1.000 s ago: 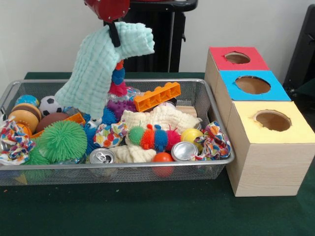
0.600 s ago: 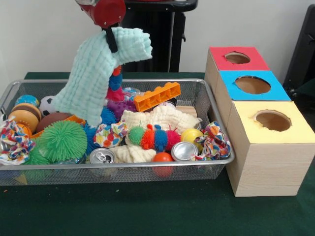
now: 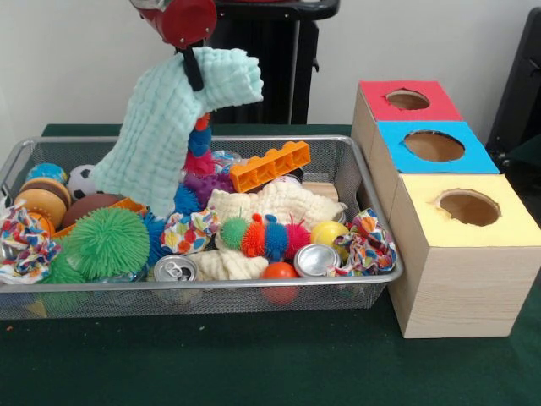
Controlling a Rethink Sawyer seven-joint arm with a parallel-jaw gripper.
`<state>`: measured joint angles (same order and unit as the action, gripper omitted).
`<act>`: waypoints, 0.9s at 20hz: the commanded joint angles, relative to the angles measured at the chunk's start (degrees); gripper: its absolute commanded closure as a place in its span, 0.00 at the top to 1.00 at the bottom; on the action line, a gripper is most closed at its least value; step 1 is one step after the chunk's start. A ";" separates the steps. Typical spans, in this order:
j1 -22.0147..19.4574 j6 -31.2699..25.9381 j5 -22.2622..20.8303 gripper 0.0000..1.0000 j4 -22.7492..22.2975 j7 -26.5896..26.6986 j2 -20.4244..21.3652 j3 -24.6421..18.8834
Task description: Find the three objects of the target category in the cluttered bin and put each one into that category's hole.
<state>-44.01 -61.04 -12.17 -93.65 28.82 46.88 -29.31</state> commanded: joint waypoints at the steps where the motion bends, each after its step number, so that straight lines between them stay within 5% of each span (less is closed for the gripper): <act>1: -0.76 -2.66 4.45 0.00 -4.96 -6.86 1.45 -4.87; 4: -0.31 -4.68 5.44 0.00 -4.14 -7.19 1.53 -5.07; 9: 0.04 -10.72 0.29 0.00 3.58 -3.02 -1.30 -4.16; 18: -2.39 -12.47 -1.71 0.00 6.43 2.45 -3.61 -5.45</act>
<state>-44.57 -67.52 -10.99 -90.40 28.82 46.08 -31.39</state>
